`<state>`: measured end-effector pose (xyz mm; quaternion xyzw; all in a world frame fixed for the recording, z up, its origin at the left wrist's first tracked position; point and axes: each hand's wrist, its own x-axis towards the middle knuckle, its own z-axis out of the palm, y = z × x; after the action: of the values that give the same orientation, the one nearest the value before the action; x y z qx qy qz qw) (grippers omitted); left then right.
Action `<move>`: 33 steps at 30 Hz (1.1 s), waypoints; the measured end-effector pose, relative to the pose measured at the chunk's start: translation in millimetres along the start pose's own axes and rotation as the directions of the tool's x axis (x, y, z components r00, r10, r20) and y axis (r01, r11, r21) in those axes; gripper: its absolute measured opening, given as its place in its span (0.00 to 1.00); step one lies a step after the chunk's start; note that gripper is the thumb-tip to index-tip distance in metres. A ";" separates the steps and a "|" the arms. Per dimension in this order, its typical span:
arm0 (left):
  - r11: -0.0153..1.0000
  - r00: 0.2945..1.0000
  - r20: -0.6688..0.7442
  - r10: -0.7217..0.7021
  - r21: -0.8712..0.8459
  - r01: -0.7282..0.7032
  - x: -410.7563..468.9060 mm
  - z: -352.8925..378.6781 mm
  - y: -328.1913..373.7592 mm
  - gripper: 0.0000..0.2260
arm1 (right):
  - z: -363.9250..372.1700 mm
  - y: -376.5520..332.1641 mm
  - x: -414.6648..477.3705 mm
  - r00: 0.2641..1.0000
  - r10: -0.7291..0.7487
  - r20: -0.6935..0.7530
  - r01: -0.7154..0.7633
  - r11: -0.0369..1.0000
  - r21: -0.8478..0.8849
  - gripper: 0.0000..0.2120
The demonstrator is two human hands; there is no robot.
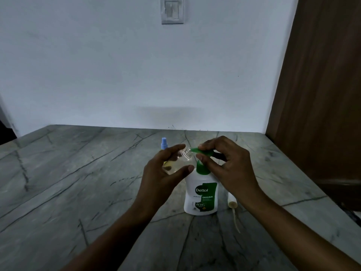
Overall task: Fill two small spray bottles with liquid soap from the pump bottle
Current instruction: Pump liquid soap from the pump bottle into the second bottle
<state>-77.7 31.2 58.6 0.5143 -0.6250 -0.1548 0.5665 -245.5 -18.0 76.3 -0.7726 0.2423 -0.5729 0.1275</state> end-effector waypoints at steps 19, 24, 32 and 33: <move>0.984 0.992 -0.105 0.076 0.168 -0.058 -7.5 11.2 2.1 0.24 | 12.7 -17.4 -22.4 0.985 -0.169 0.043 0.159 0.773 -0.614 0.18; 0.980 0.988 -0.120 0.092 0.188 -0.068 -7.5 10.5 3.1 0.23 | 15.7 -20.4 -24.9 0.974 -0.214 0.075 0.205 0.685 -0.699 0.21; 0.975 0.990 -0.104 0.096 0.208 -0.073 -8.6 12.1 4.6 0.24 | 22.5 -17.3 -29.2 0.961 -0.266 0.072 0.229 0.626 -0.745 0.22; 0.975 0.990 -0.105 0.099 0.210 -0.075 -8.7 12.2 4.9 0.24 | 22.6 -17.0 -29.6 0.959 -0.275 0.070 0.234 0.624 -0.745 0.22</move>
<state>-92.0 35.6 53.8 0.5502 -0.6261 -0.0344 0.5515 -226.9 10.1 53.0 -0.7680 0.3471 -0.4542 -0.2888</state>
